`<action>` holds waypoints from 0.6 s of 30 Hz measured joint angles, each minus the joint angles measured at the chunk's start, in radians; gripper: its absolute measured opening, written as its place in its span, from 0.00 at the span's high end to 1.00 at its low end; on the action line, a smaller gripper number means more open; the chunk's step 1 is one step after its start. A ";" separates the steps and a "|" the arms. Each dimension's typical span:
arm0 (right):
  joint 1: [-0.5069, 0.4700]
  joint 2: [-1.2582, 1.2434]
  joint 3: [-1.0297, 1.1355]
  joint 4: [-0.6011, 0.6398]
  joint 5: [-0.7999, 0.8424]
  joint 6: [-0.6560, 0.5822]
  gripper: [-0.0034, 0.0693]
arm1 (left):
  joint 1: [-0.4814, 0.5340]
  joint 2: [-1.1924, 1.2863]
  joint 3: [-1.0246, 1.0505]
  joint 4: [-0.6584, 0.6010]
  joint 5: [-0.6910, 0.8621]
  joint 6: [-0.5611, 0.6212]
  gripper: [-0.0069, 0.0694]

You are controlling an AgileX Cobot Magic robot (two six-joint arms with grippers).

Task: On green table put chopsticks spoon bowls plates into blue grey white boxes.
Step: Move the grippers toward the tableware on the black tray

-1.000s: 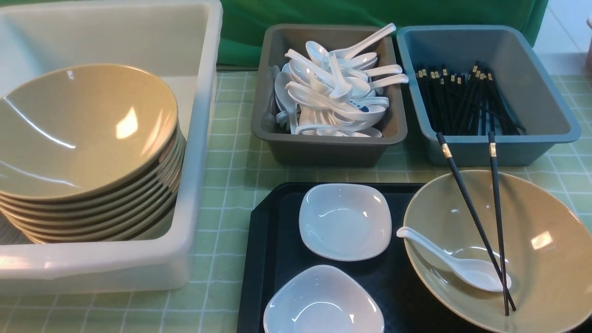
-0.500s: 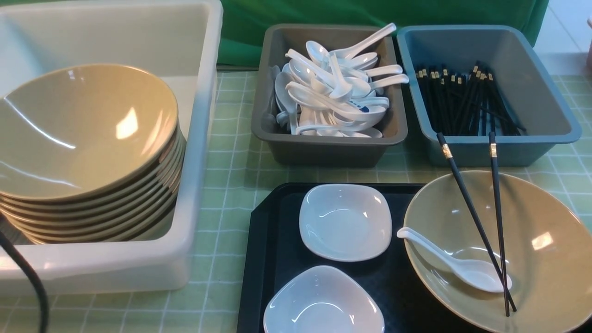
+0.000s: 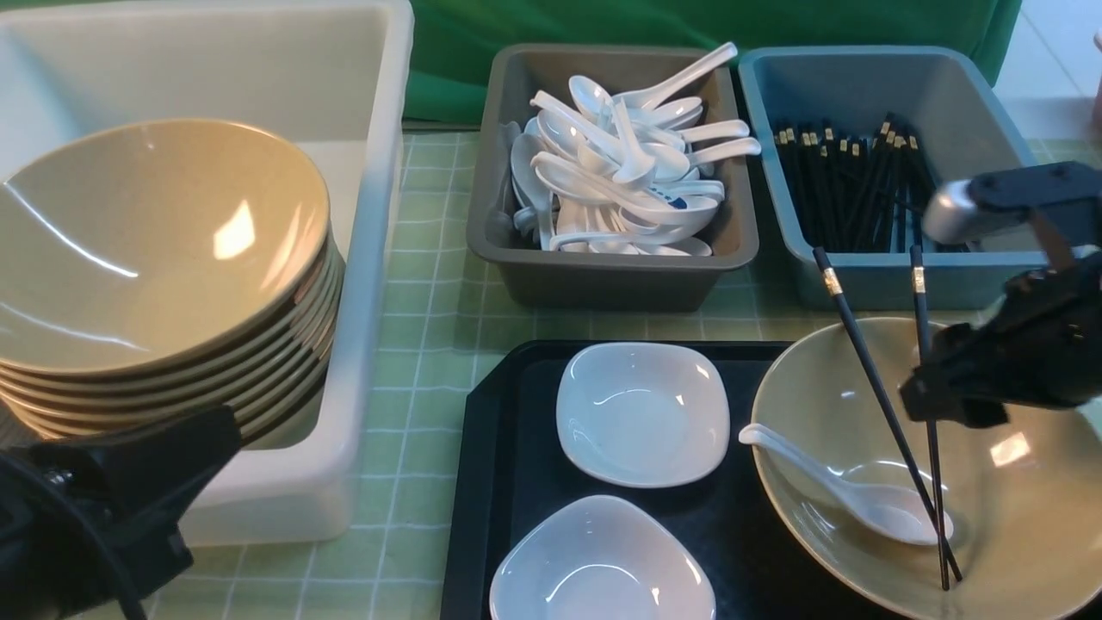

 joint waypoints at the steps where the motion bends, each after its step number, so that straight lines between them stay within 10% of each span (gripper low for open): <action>1: 0.000 0.039 -0.003 0.001 -0.022 0.005 0.33 | -0.001 0.000 0.000 -0.013 -0.003 0.009 0.91; 9: 0.001 0.192 -0.004 0.003 -0.094 0.013 0.37 | -0.006 0.000 0.000 -0.022 -0.041 0.015 0.91; 18: 0.001 0.154 -0.062 0.003 -0.084 0.007 0.90 | -0.006 0.000 0.000 -0.024 -0.112 0.017 0.91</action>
